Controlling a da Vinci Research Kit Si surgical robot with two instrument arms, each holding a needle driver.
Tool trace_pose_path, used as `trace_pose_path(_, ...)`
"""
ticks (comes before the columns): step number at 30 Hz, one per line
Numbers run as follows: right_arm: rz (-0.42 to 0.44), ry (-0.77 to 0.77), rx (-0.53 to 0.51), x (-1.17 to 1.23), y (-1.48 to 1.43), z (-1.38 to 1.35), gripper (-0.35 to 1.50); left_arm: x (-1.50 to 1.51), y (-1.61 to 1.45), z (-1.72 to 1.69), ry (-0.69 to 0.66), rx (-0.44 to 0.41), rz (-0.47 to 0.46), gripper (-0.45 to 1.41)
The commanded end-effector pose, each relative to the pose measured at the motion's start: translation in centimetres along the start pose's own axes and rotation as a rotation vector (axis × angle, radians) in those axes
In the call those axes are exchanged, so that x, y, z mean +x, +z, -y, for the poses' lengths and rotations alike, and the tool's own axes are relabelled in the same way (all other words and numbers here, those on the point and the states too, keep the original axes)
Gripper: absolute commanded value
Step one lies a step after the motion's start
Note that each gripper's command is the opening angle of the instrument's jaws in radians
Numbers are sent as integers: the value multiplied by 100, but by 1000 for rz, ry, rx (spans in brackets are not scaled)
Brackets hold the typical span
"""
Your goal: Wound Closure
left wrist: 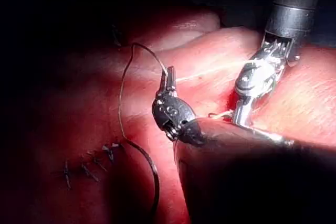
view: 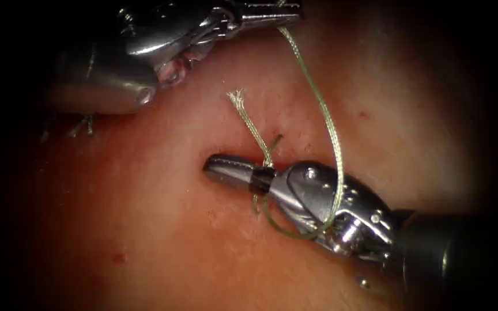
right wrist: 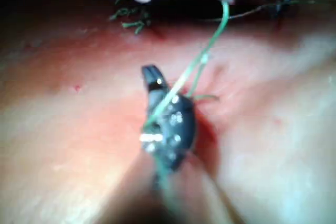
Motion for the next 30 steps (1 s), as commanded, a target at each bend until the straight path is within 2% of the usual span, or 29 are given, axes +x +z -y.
trace_pose_path(1,-10,-1,1,0,7,0,-35,-3,6,5,3,0,-2,-45)
trace_pose_path(5,-100,-35,21,27,1,8,-35,-42,-2,30,43,1,24,-45)
trace_pose_path(11,-147,-48,9,38,-1,14,-35,-80,-6,40,50,4,53,-45)
trace_pose_path(15,-177,-43,-11,41,-3,10,-35,-88,-9,40,47,9,55,-45)
trace_pose_path(18,-227,-37,-27,46,-6,6,-35,-96,-13,31,52,15,58,-45)
trace_pose_path(23,-253,-38,-32,46,2,6,-35,-107,-16,13,55,22,60,-45)
trace_pose_path(25,-317,-29,-63,49,3,3,-35,-116,-22,-6,49,29,66,-45)
trace_pose_path(27,-331,-26,-74,51,2,1,-35,-117,-25,-11,50,35,60,-45)
trace_pose_path(30,-386,-9,-129,55,-4,-4,-35,-121,-39,-38,45,49,42,-45)
